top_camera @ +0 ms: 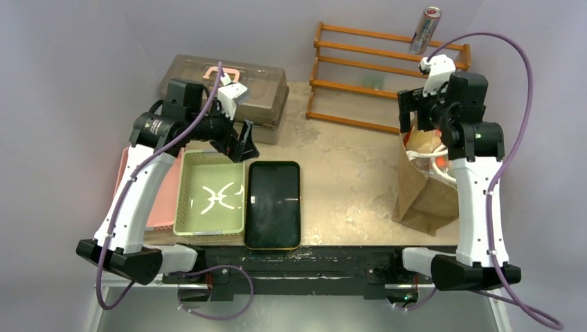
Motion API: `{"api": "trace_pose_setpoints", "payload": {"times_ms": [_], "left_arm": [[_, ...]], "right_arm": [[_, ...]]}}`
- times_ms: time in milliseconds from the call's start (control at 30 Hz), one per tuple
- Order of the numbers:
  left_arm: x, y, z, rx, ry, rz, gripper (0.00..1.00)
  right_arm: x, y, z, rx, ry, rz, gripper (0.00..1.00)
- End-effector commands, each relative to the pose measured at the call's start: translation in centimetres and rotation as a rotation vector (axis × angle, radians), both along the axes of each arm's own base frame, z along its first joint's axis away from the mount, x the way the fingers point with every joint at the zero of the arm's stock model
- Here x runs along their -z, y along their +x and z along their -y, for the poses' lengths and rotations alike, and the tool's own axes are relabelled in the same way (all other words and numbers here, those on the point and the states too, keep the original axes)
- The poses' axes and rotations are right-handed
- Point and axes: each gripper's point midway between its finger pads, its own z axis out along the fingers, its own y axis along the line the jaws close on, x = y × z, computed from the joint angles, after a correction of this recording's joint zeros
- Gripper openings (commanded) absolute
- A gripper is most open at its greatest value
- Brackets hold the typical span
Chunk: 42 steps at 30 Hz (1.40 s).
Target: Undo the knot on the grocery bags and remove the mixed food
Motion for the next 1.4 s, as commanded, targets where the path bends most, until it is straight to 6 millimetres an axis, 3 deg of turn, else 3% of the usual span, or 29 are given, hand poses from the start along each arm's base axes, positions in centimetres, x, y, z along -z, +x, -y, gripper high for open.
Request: {"api": "trace_pose_setpoints", "payload": {"times_ms": [0, 100, 300, 367, 533, 667, 800, 967, 1167, 1233, 1367], "left_arm": [[-0.9, -0.3, 0.5, 0.014, -0.024, 0.054, 1.00], [-0.7, -0.7, 0.0, 0.003, -0.008, 0.066, 1.00], [-0.1, -1.3, -0.3, -0.005, -0.006, 0.061, 1.00], [0.0, -1.6, -0.3, -0.005, -0.009, 0.056, 1.00], [0.0, -2.0, -0.3, -0.006, -0.019, 0.053, 1.00], [-0.4, -2.2, 0.1, 0.003, -0.043, 0.042, 1.00], [-0.8, -2.5, -0.1, -0.003, -0.042, 0.057, 1.00], [-1.1, -2.8, -0.2, -0.006, -0.048, 0.067, 1.00], [-0.9, -2.9, 0.1, 0.003, -0.071, 0.054, 1.00], [-0.8, -3.0, 0.1, 0.005, -0.071, 0.054, 1.00], [-0.6, -3.5, 0.2, 0.023, -0.070, 0.046, 1.00]], "right_arm": [[6.9, -1.0, 2.3, 0.145, 0.117, -0.269, 0.95], [9.7, -0.6, 1.9, 0.129, 0.162, -0.368, 0.93], [11.8, 0.4, 0.4, 0.052, 0.211, -0.440, 0.90], [10.9, 0.3, 1.3, 0.072, 0.167, -0.426, 0.90], [5.2, -1.5, 3.8, 0.125, 0.122, -0.262, 0.89], [3.3, -3.0, 7.9, 0.241, 0.192, -0.217, 0.85], [4.8, -4.7, 11.3, 0.332, 0.288, -0.276, 0.73], [7.6, -6.0, 11.3, 0.347, 0.404, -0.390, 0.63], [8.8, -4.0, 12.5, 0.388, 0.438, -0.370, 0.64], [8.6, -3.2, 13.3, 0.398, 0.423, -0.350, 0.63], [5.9, -2.0, 15.0, 0.422, 0.350, -0.248, 0.62]]}}
